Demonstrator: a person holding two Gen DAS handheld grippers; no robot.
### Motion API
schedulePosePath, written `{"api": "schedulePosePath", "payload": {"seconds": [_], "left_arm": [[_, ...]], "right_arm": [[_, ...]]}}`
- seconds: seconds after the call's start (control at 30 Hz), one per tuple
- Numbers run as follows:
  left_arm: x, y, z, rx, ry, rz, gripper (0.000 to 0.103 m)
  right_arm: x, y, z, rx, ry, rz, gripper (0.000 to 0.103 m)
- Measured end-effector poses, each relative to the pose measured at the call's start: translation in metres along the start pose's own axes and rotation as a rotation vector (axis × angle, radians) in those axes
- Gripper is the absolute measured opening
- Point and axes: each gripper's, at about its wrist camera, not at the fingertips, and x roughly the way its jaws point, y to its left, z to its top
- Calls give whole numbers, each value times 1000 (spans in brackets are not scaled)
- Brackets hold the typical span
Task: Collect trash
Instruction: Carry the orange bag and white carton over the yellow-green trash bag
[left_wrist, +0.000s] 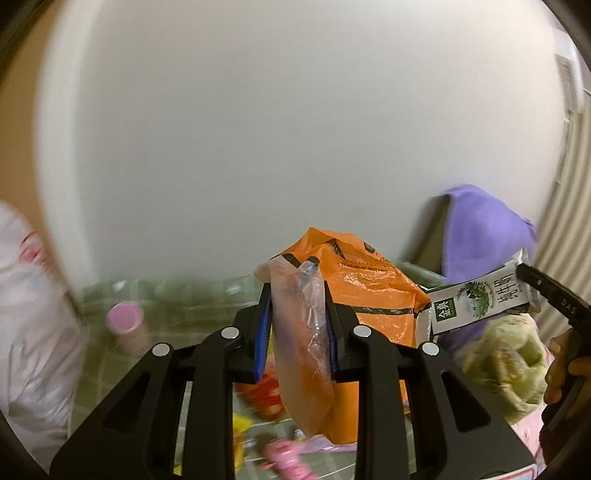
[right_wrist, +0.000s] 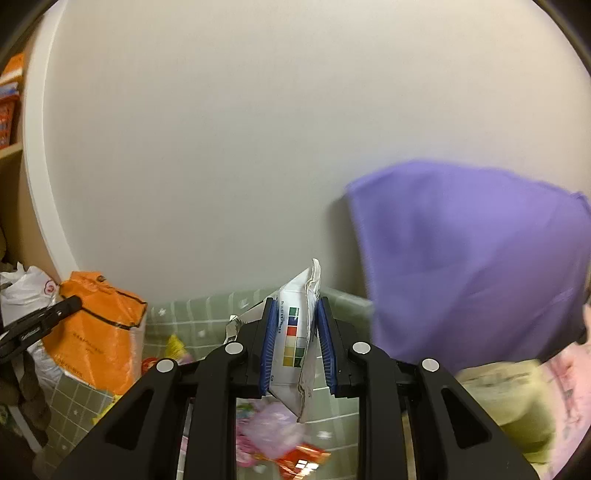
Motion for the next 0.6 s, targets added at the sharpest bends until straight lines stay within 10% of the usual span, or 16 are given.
{"api": "schedulePosePath", "payload": {"seconds": [0.3, 0.6], "left_arm": [[32, -162, 26, 207, 18, -388, 23], [104, -334, -40, 378, 285, -647, 23]], "right_arm": [[-131, -90, 8, 36, -163, -306, 22], [-193, -155, -13, 158, -173, -499, 9]]}}
